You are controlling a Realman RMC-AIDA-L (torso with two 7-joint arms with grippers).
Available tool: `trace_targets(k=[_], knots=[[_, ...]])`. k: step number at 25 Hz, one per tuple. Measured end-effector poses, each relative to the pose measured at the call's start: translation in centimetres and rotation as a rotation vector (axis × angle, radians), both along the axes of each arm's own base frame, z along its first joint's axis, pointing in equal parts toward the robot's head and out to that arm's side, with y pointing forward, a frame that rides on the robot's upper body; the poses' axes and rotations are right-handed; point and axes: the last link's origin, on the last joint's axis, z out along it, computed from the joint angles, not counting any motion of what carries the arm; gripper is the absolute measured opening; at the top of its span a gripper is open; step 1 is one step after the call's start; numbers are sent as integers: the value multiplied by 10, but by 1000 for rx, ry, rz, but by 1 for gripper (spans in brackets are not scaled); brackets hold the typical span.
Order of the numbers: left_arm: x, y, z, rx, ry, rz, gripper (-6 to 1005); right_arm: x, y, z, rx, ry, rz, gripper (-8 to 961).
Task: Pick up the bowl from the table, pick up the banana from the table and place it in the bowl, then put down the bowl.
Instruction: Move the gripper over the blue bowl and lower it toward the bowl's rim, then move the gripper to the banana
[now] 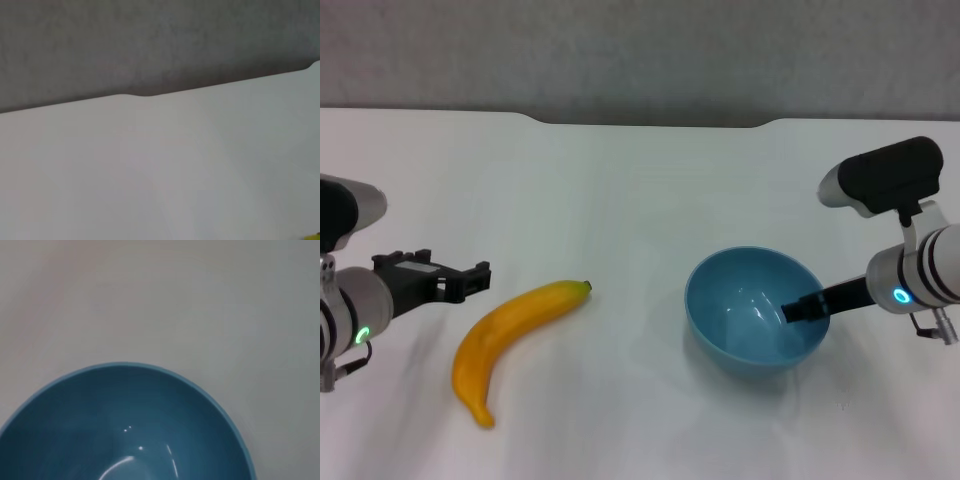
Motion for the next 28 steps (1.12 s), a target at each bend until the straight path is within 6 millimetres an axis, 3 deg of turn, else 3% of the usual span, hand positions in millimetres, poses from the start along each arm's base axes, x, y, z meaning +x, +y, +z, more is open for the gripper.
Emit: trace_targets(k=[1, 17, 28], knots=[[0, -1, -1, -4, 1, 0, 783, 0, -1, -1, -1, -3, 3, 807], [-2, -3, -3, -5, 1, 2, 778, 0, -5, -3, -3, -22, 59, 106], [-3, -5, -3, -9, 5, 3, 774, -3, -8, 2, 40, 6, 95, 84]])
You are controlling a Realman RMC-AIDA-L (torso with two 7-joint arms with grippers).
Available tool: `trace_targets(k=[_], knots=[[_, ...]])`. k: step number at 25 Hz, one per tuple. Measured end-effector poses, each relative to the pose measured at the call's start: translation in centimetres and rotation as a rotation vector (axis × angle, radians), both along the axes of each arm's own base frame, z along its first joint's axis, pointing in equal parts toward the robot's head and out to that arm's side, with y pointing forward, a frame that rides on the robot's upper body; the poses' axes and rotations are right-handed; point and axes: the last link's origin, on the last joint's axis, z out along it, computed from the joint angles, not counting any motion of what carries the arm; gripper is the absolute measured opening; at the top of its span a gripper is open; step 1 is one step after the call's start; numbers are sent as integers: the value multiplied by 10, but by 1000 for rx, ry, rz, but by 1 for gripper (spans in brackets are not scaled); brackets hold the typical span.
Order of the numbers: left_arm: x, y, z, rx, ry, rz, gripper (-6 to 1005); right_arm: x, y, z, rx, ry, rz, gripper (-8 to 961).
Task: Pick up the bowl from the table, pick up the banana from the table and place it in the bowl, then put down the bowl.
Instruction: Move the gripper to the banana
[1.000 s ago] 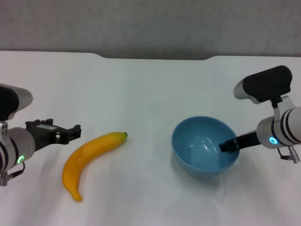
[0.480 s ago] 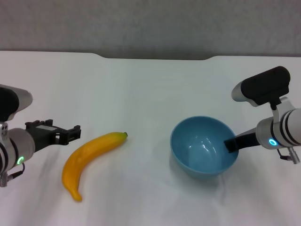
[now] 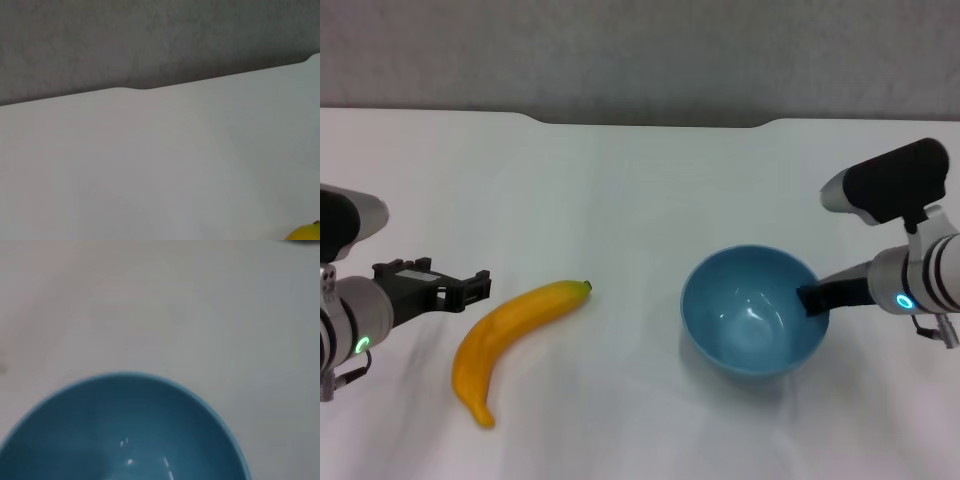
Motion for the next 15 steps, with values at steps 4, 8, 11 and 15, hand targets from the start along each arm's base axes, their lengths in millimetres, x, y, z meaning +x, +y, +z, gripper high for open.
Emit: trace_targets(k=[4, 8, 11, 15], knots=[[0, -1, -1, -7, 6, -6, 772, -5, -2, 7, 32, 25, 23, 70], [1, -2, -1, -11, 16, -14, 771, -9, -1, 14, 52, 39, 36, 35], [-1, -4, -3, -22, 22, -9, 770, -15, -1, 18, 73, 55, 59, 35], [-3, -5, -8, -54, 35, -2, 768, -18, -2, 21, 85, 64, 72, 35]])
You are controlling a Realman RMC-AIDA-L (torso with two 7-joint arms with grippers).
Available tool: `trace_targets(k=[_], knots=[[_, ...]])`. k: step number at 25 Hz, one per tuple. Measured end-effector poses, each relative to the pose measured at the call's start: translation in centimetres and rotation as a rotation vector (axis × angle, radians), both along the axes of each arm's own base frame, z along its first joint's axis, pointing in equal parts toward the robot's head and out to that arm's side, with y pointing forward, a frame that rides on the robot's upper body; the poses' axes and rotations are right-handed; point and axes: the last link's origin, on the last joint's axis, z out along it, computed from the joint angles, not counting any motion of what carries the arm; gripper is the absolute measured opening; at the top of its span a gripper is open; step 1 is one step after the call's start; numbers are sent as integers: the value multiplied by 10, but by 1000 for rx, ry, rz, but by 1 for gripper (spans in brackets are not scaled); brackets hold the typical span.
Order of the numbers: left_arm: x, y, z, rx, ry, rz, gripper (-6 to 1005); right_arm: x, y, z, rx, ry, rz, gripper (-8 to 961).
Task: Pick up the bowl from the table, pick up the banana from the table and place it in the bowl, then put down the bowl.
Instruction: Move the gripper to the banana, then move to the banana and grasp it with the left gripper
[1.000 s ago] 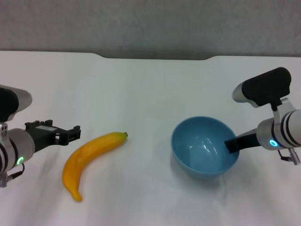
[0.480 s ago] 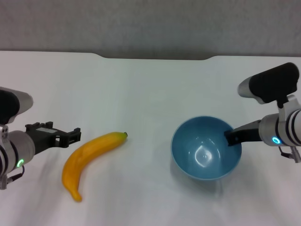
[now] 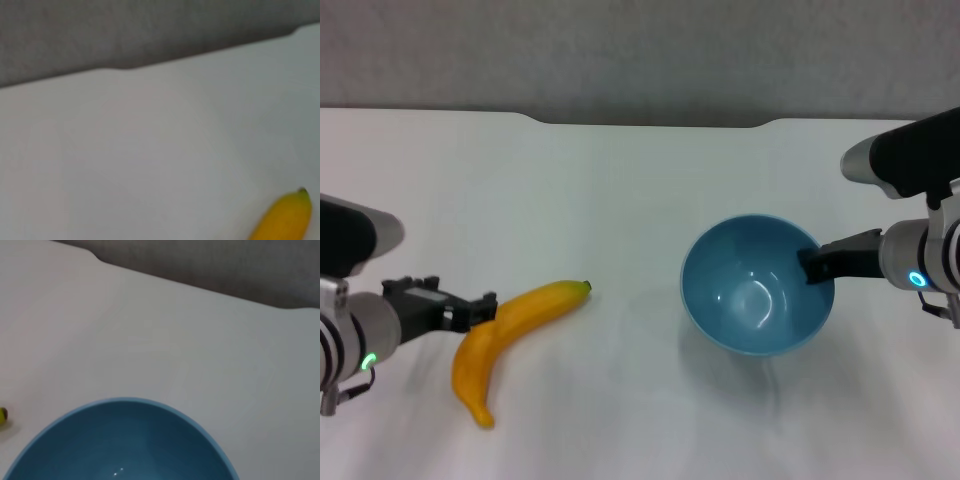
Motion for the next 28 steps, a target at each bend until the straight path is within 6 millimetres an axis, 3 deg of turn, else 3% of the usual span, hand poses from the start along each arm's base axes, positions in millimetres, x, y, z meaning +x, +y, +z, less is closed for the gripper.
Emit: trace_targets(k=[15, 28], knots=[[8, 0, -36, -140, 69, -66, 763, 2, -2, 4, 14, 5, 2, 35], [-5, 8, -42, -132, 93, -54, 758, -5, -3, 2, 4, 8, 25, 36]])
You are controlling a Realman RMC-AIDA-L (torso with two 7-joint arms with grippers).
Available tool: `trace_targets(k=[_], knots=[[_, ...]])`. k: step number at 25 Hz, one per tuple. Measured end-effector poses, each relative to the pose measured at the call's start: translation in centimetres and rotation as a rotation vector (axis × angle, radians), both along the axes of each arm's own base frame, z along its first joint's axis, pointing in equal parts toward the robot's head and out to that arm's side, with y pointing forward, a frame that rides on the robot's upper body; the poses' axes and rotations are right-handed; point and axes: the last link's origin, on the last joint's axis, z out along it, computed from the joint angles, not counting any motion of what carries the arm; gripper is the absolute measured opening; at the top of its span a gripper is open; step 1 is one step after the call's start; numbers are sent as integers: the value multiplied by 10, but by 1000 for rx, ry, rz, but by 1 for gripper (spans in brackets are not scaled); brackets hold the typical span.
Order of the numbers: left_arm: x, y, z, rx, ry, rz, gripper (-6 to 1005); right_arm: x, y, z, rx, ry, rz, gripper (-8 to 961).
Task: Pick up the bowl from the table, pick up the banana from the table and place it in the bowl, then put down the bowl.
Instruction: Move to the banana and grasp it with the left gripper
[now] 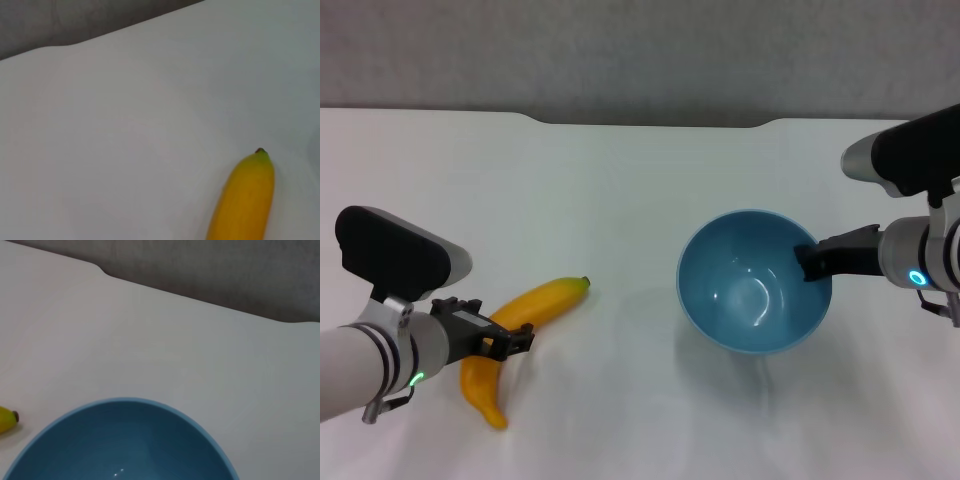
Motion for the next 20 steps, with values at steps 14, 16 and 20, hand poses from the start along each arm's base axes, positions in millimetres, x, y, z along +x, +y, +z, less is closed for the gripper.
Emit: trace_targets(k=[14, 16, 20], knots=[[-11, 2, -4, -4, 25, 16, 753, -6, -1, -3, -12, -3, 22, 38], [-11, 2, -4, -5, 27, 14, 753, -7, -1, -3, -12, -3, 22, 38], [-11, 3, -4, -3, 26, 15, 751, -8, -1, -3, -9, -1, 28, 38]])
